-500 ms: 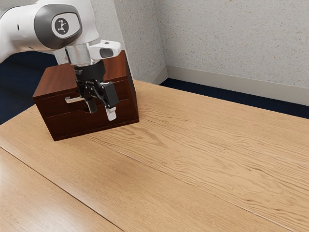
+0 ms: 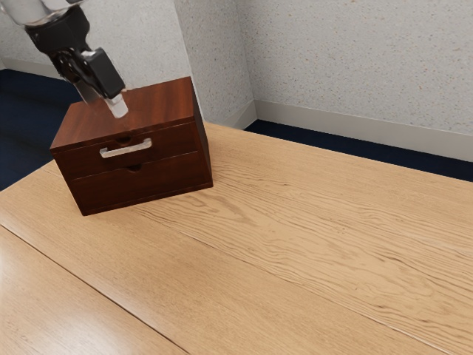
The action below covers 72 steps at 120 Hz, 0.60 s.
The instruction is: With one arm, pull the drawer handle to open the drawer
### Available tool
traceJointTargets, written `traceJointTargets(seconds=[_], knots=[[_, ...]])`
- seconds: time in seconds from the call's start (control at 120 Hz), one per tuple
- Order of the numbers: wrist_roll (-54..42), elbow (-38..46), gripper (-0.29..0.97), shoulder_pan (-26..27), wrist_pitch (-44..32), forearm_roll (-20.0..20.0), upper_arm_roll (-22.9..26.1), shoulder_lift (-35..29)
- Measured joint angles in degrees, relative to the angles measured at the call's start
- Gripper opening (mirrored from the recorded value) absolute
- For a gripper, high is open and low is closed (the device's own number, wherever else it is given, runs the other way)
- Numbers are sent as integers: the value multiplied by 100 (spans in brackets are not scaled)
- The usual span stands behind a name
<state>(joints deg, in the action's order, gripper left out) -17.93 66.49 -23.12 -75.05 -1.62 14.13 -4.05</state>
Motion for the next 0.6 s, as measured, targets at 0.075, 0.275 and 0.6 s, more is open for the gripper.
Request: traceJointTargets(seconds=[0.075, 0.275, 0.6], knots=[[-235, 69, 68, 117, -1, -17, 73, -53], [-744, 184, 68, 54, 35, 29, 43, 284], [-2140, 2127, 68, -449, -914, 652, 33, 105]])
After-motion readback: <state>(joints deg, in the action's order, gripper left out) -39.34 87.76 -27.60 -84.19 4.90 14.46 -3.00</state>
